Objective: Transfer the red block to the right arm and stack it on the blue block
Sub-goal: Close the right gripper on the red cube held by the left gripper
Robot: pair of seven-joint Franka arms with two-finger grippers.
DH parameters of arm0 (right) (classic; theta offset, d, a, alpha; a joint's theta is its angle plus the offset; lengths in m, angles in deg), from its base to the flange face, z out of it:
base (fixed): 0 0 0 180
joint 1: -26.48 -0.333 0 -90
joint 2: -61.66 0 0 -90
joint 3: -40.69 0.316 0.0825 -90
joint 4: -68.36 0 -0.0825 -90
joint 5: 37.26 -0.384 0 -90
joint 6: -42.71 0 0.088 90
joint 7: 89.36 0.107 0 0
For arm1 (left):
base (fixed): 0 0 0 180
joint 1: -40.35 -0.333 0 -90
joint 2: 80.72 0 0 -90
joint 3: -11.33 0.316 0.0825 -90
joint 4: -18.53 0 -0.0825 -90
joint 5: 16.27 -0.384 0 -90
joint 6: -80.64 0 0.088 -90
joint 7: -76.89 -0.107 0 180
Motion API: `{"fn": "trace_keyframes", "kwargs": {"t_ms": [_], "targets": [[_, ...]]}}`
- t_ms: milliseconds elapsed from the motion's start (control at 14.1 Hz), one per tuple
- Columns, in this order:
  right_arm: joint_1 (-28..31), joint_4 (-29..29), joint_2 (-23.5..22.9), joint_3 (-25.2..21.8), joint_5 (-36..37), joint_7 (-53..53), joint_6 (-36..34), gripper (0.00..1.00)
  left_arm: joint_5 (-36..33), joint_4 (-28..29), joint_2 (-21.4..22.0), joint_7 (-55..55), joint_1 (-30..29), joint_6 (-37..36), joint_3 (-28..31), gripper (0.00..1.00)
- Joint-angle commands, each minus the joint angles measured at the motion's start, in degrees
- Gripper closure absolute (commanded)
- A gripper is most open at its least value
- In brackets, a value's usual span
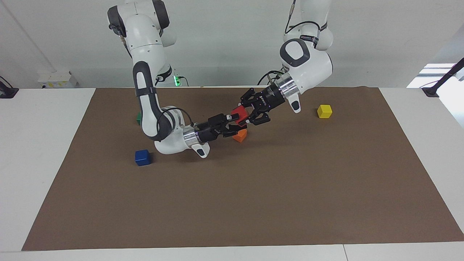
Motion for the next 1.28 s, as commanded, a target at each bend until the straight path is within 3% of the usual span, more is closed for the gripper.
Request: {"fn": "trace_keyframes", "kwargs": {"t_ms": [0,355,497,781,852,923,1206], "targets": [[-0.1,-0.7,-0.5,0.2,-1.2,1.0,0.8,0.0,1.2,1.5,1.2,0.4,0.4,0.9,0.3,1.0],[-0.2,-0.7,-0.5,0.2,-1.0,0.8,1.3,0.1,1.2,1.6,1.2,0.4,0.4,0.9,0.3,1.0],[-0.3,-0.7,-0.5,0.2,-0.9,0.8,1.5,0.18,1.2,1.6,1.2,0.4,0.4,0.8,0.3,1.0],[-0.4,-0.6,-0.5,0.2,-0.8,0.6,1.7,0.52,1.2,1.7,1.3,0.4,0.4,0.8,0.2,1.0],[-0.4,-0.5,-0.4,0.2,-0.8,0.6,1.8,0.72,1.2,1.8,1.3,0.4,0.4,0.8,0.3,1.0],[-0.3,-0.5,-0.4,0.2,-0.7,0.9,2.2,1.0,1.2,1.8,1.4,0.4,0.3,0.7,0.3,1.0],[-0.3,-0.5,-0.1,0.2,-0.4,1.7,3.4,1.0,1.2,1.8,1.4,0.4,0.3,0.7,0.3,1.0]]}}
